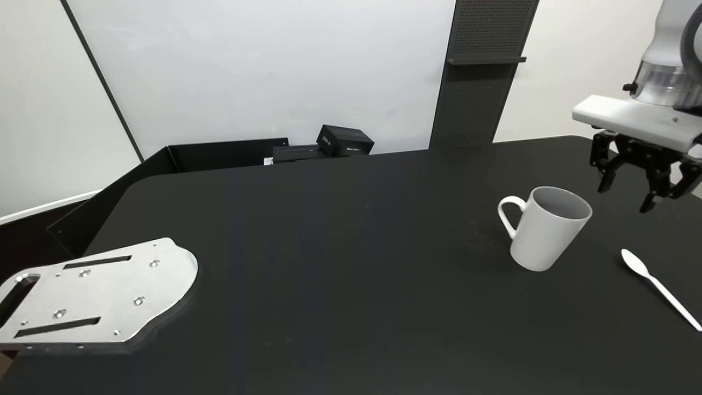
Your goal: Put the spoon on the table
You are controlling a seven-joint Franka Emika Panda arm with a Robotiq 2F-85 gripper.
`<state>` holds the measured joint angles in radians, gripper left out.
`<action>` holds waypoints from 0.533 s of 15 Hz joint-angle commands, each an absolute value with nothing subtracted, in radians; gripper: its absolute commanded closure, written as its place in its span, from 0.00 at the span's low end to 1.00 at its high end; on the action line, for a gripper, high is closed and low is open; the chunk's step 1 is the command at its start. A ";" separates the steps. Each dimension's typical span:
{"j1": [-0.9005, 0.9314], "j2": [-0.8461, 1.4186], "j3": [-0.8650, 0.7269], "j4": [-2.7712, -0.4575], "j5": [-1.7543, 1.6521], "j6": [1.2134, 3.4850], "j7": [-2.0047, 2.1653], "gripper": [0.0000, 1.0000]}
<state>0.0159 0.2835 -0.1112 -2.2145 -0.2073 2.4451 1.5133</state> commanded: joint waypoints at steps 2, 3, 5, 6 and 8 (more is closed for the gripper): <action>0.076 0.130 -0.135 -2.369 -0.312 2.678 1.582 0.00; 0.080 0.108 -0.132 -2.392 -0.327 2.708 1.589 0.00; 0.064 0.157 -0.115 -2.344 -0.294 2.683 1.540 0.00; 0.064 0.133 -0.109 -2.367 -0.294 2.698 1.540 0.00; 0.063 0.104 -0.101 -2.392 -0.295 2.704 1.540 0.00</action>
